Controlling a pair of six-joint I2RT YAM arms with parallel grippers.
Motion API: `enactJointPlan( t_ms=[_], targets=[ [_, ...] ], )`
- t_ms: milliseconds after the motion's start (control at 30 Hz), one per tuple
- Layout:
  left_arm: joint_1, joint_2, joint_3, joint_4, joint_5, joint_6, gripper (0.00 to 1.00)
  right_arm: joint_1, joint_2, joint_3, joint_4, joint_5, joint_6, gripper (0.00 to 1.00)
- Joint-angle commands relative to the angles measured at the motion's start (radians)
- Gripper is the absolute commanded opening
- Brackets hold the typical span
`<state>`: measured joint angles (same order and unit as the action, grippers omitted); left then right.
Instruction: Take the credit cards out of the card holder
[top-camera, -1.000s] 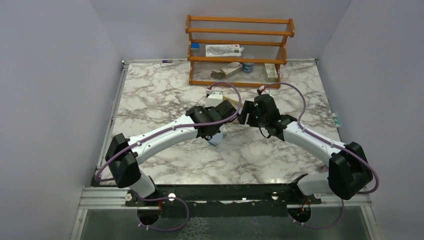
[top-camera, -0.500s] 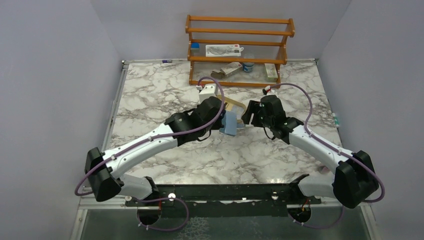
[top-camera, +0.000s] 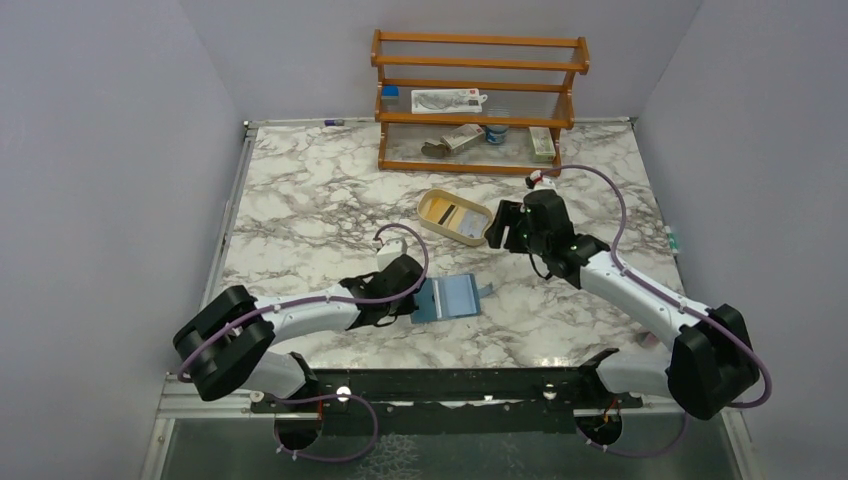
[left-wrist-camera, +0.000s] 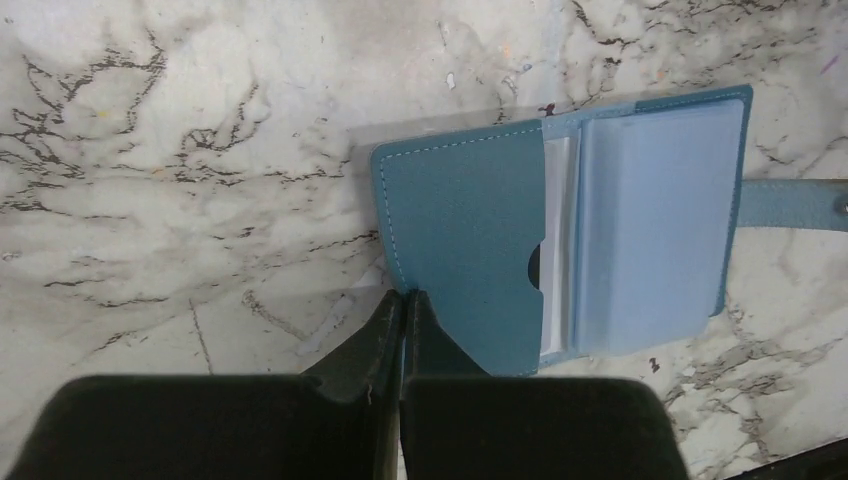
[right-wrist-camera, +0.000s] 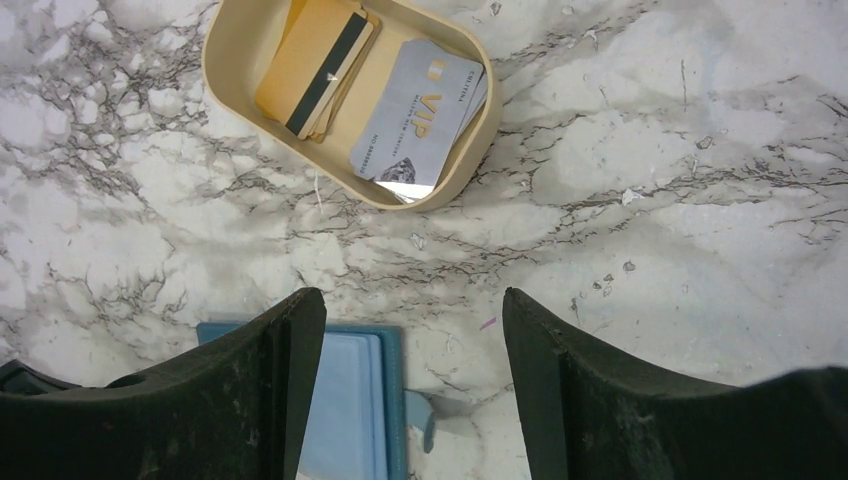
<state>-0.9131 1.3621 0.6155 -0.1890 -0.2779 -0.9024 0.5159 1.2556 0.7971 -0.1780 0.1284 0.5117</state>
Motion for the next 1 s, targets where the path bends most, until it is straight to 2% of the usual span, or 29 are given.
enactJointPlan(
  t_ms=[0, 200, 433, 533, 700, 800, 967],
  targets=[
    [0.009, -0.016, -0.042, 0.173, 0.033, -0.029, 0.00, -0.005, -0.046, 0.006, 0.002, -0.033, -0.045, 0.71],
    [0.017, -0.050, -0.070, 0.183, 0.011, -0.015, 0.00, -0.005, -0.108, -0.028, 0.096, -0.215, -0.115, 0.71],
    [0.024, -0.089, -0.189, 0.331, -0.020, -0.011, 0.00, -0.005, -0.125, -0.039, 0.236, -0.523, -0.129, 0.74],
    [0.037, -0.075, -0.223, 0.376, -0.016, -0.003, 0.00, -0.004, -0.082, -0.048, 0.347, -0.680, -0.056, 0.75],
    [0.049, -0.055, -0.290, 0.497, 0.015, -0.017, 0.00, -0.004, 0.105, -0.084, 0.600, -0.930, 0.174, 0.75],
    [0.053, -0.048, -0.313, 0.523, 0.020, -0.032, 0.00, 0.011, 0.208, -0.084, 0.648, -0.952, 0.225, 0.74],
    [0.057, -0.038, -0.335, 0.533, 0.020, -0.031, 0.00, 0.094, 0.324, -0.037, 0.534, -0.879, 0.178, 0.73]
  ],
)
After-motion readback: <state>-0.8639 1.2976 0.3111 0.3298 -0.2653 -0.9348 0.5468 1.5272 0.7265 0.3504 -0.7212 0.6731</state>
